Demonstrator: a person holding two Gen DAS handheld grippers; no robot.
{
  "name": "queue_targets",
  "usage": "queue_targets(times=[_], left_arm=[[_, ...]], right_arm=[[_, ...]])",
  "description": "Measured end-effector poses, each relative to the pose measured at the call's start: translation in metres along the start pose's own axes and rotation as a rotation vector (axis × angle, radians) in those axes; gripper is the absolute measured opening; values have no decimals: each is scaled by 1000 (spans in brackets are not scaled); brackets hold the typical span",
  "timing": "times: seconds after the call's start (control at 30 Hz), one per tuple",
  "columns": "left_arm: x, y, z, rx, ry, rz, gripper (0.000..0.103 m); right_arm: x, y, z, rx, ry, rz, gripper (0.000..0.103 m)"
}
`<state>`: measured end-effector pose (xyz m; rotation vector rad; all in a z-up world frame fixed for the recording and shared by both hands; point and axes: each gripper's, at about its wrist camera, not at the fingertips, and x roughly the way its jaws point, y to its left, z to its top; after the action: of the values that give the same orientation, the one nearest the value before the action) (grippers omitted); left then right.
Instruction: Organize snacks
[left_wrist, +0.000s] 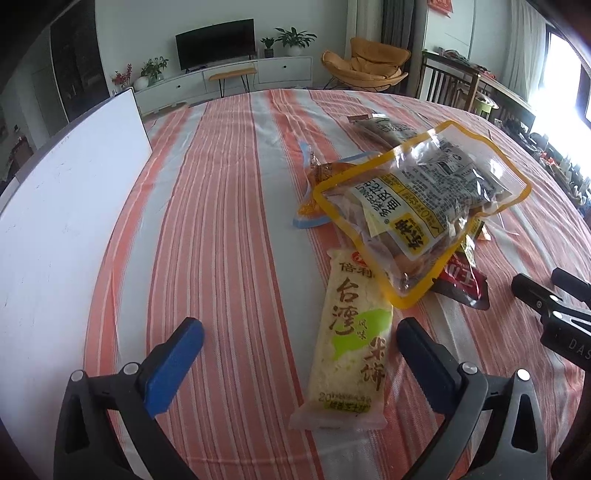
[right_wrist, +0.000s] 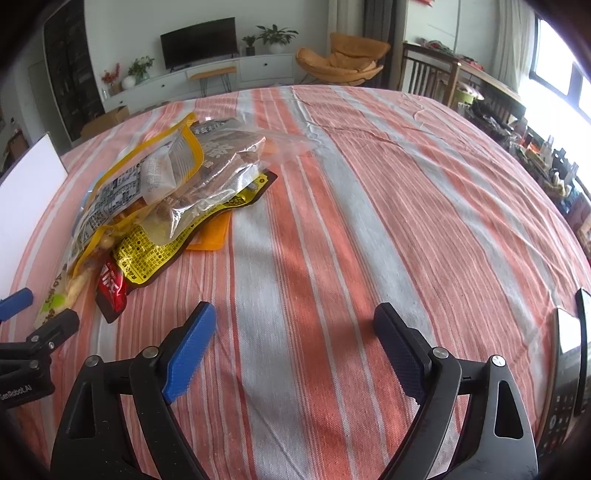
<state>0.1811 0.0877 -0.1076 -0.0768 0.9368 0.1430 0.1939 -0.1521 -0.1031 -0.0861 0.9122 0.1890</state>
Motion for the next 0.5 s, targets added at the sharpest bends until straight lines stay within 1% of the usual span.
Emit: queue_targets(times=[0.5], left_arm=[[0,0,2,-2,0,4,103]], right_arm=[[0,0,0,1,0,1,90]])
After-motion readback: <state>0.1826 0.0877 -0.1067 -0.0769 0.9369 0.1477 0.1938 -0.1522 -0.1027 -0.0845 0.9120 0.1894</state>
